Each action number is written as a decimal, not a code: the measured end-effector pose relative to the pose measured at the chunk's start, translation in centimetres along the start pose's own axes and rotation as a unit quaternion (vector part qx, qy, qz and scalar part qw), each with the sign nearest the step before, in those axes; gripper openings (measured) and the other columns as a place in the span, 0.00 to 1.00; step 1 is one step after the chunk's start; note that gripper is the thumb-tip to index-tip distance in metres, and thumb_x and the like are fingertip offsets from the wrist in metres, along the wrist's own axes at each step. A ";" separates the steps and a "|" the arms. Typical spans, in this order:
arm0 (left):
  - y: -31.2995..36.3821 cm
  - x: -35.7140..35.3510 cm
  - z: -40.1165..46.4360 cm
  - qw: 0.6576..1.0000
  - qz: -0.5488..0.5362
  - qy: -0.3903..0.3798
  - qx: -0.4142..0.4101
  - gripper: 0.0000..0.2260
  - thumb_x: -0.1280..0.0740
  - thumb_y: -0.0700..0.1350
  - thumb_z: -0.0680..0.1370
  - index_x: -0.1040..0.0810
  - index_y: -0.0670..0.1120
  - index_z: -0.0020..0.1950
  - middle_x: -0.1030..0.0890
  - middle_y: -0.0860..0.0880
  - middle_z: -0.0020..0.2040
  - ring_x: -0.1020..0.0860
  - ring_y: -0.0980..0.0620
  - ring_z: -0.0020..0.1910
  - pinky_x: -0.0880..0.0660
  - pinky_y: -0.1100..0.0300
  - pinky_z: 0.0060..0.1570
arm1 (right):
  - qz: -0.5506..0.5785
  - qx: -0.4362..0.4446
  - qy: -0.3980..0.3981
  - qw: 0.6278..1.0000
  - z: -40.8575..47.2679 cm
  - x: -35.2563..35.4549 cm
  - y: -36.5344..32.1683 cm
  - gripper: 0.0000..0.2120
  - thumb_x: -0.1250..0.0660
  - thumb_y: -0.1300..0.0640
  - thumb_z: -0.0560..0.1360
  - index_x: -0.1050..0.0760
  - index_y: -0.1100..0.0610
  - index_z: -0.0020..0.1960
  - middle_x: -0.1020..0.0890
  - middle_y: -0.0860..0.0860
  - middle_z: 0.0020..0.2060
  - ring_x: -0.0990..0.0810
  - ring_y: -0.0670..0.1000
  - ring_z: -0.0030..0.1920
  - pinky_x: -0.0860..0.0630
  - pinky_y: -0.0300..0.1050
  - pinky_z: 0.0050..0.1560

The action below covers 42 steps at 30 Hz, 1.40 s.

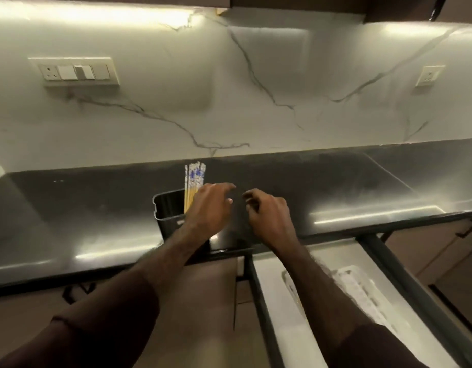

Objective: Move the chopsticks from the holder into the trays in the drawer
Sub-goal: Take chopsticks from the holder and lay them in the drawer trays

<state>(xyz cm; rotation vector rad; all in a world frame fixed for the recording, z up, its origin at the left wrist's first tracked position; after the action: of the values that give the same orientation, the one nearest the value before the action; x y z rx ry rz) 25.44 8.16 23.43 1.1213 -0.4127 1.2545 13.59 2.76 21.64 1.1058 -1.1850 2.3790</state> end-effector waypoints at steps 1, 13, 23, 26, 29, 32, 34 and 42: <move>-1.6 1.2 0.7 1.000 -0.003 0.004 -0.002 0.16 0.32 0.39 0.76 0.22 0.44 0.64 0.18 0.43 0.59 0.20 0.46 0.57 0.27 0.56 0.59 | 0.011 0.002 0.000 1.000 1.0 -1.2 -1.4 0.13 0.36 0.60 0.79 0.23 0.55 0.63 0.15 0.51 0.53 0.17 0.47 0.51 0.24 0.37 0.54; -14.5 6.0 6.3 0.998 -0.057 0.013 0.019 0.16 0.31 0.37 0.74 0.20 0.46 0.61 0.16 0.45 0.55 0.18 0.47 0.54 0.24 0.56 0.57 | 0.023 -0.023 -0.007 0.999 9.4 -11.5 -9.7 0.14 0.34 0.59 0.78 0.23 0.55 0.64 0.15 0.51 0.53 0.17 0.45 0.49 0.21 0.38 0.52; -21.0 0.7 11.2 0.990 -0.108 -0.054 0.075 0.20 0.30 0.39 0.74 0.24 0.47 0.66 0.17 0.43 0.57 0.19 0.46 0.56 0.22 0.51 0.56 | 0.024 -0.098 -0.046 0.994 14.4 -17.9 -5.8 0.15 0.34 0.59 0.79 0.26 0.52 0.65 0.17 0.46 0.46 0.21 0.40 0.38 0.26 0.31 0.39; -23.2 -2.0 13.3 0.979 -0.143 -0.094 0.108 0.23 0.29 0.39 0.74 0.27 0.49 0.69 0.19 0.47 0.61 0.21 0.54 0.56 0.24 0.60 0.56 | 0.015 -0.114 -0.059 0.992 16.1 -19.3 -4.4 0.15 0.34 0.57 0.79 0.26 0.51 0.65 0.20 0.44 0.41 0.23 0.38 0.35 0.28 0.29 0.34; -24.6 -4.3 14.4 0.957 -0.228 -0.114 0.142 0.24 0.27 0.39 0.74 0.26 0.49 0.69 0.21 0.48 0.64 0.21 0.54 0.59 0.23 0.58 0.60 | -0.006 -0.121 -0.077 0.990 17.0 -20.3 -3.2 0.16 0.34 0.58 0.79 0.26 0.51 0.66 0.19 0.45 0.43 0.23 0.40 0.35 0.26 0.31 0.35; -25.2 -6.2 14.3 0.922 -0.320 -0.131 0.173 0.22 0.27 0.36 0.73 0.24 0.46 0.66 0.18 0.46 0.60 0.19 0.55 0.58 0.22 0.53 0.60 | -0.004 -0.132 -0.085 0.988 17.1 -21.1 -2.2 0.14 0.35 0.56 0.79 0.25 0.51 0.64 0.20 0.44 0.41 0.20 0.42 0.39 0.19 0.40 0.43; -25.5 -6.9 14.5 0.912 -0.345 -0.126 0.181 0.21 0.27 0.34 0.72 0.22 0.45 0.64 0.16 0.46 0.56 0.18 0.56 0.54 0.22 0.55 0.58 | 0.000 -0.138 -0.088 0.987 17.1 -21.7 -1.8 0.15 0.36 0.55 0.79 0.26 0.51 0.65 0.17 0.47 0.44 0.18 0.44 0.42 0.17 0.45 0.47; -26.5 -7.6 14.6 0.908 -0.359 -0.107 0.185 0.15 0.25 0.33 0.70 0.17 0.45 0.54 0.14 0.45 0.46 0.15 0.50 0.46 0.19 0.48 0.53 | 0.017 -0.155 -0.086 0.984 17.2 -22.7 -1.0 0.14 0.35 0.55 0.79 0.24 0.50 0.64 0.16 0.49 0.47 0.17 0.46 0.45 0.17 0.47 0.49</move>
<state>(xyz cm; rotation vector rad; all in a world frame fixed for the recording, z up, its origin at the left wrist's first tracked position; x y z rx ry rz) 51.18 -5.67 12.40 1.5568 0.1015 0.5601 38.30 -7.62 12.12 1.2077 -1.5777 2.0597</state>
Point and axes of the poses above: each hand's wrist, its own z-axis towards the middle knuckle, its own x-axis out of the back of the hand, y = z × x, the point moved 9 cm from there along z, towards the middle knuckle
